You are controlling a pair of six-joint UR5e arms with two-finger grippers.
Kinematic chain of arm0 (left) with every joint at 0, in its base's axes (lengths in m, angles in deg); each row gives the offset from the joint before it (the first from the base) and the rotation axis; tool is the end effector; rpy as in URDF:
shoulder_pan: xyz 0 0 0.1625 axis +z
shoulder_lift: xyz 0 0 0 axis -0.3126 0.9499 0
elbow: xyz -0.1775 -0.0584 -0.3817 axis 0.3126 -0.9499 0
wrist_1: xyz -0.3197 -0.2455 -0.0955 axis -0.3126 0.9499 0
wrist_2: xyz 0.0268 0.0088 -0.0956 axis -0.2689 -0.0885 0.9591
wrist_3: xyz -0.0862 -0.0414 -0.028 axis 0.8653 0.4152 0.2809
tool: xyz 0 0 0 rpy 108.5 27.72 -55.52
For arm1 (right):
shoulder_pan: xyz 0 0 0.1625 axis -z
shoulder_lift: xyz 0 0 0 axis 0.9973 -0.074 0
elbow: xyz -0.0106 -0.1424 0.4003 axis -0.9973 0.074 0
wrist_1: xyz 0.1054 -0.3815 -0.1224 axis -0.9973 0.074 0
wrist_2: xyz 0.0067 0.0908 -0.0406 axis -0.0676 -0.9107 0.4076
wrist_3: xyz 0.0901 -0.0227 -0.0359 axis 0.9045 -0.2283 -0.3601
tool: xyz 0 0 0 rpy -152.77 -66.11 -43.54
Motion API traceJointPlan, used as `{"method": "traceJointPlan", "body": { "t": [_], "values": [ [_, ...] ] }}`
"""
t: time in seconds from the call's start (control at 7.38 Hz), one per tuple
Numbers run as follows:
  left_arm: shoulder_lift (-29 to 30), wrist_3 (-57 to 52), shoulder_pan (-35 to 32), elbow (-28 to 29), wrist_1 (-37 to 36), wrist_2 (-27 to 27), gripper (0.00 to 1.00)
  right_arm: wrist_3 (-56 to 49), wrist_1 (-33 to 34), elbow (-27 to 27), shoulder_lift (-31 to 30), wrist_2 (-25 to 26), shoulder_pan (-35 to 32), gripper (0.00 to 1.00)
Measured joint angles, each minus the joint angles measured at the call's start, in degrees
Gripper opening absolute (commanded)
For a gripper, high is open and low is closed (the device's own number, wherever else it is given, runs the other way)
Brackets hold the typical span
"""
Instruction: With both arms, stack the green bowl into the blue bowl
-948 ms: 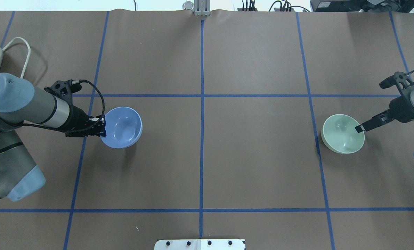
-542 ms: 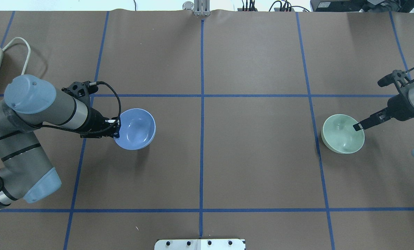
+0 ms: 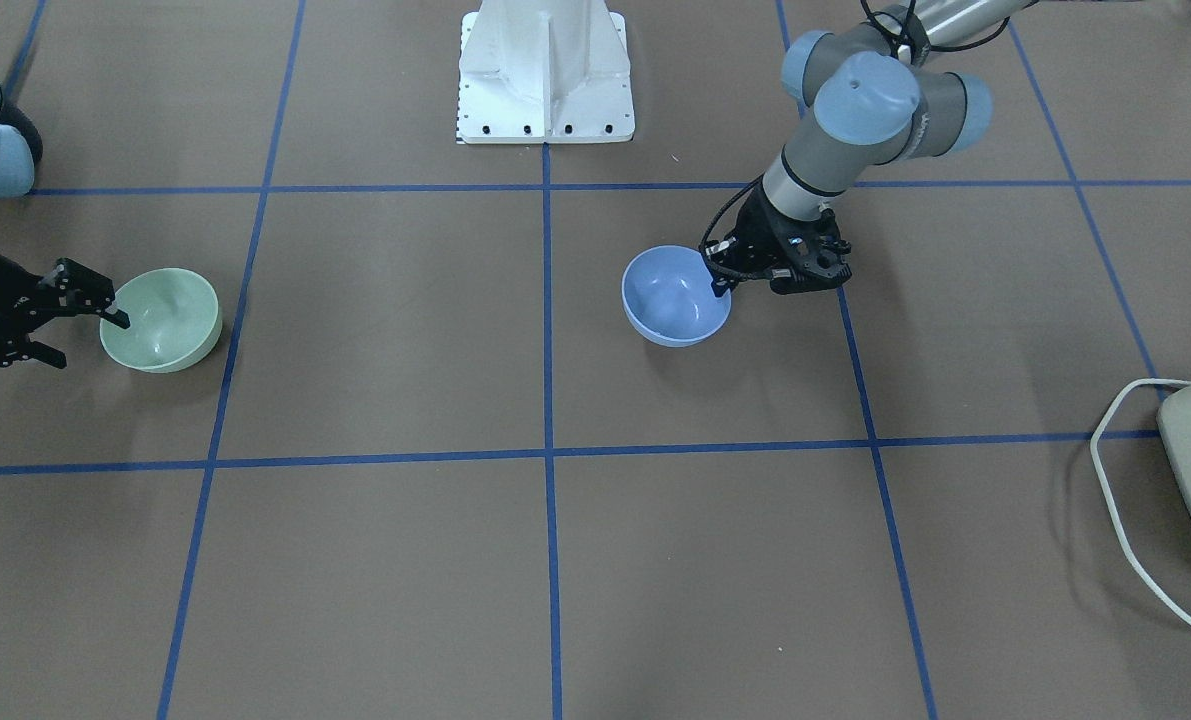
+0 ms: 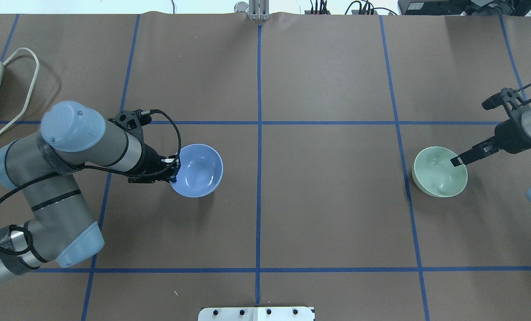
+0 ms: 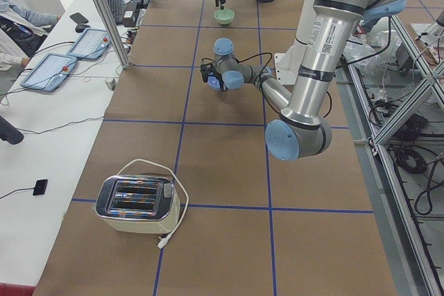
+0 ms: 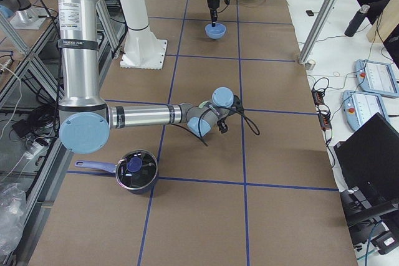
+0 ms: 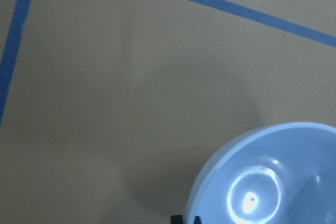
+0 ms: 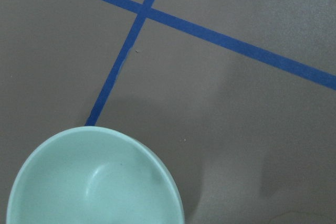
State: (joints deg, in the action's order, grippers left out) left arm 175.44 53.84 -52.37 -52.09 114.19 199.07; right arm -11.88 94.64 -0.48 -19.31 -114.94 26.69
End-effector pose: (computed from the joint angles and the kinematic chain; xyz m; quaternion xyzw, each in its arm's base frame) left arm 0.4576 -0.4183 0.3107 -0.0374 0.4930 -0.1149 0.8616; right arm -0.2131 -0.4704 0.5735 0.1116 -0.4915 -0.1881 0.8430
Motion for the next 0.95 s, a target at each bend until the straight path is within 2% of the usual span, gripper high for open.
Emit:
{"method": "traceJointPlan", "body": {
  "t": [0.41,0.95],
  "values": [
    [8.20,2.69,2.93,2.14,-7.91,-3.26,0.00,0.00,-0.15,0.00,0.03,0.00,0.08,0.93],
    [16.75,5.23,3.98,10.08,-8.20,-5.81,0.00,-0.01,-0.35,0.13,-0.06,0.00,0.15,0.93]
  ]
}}
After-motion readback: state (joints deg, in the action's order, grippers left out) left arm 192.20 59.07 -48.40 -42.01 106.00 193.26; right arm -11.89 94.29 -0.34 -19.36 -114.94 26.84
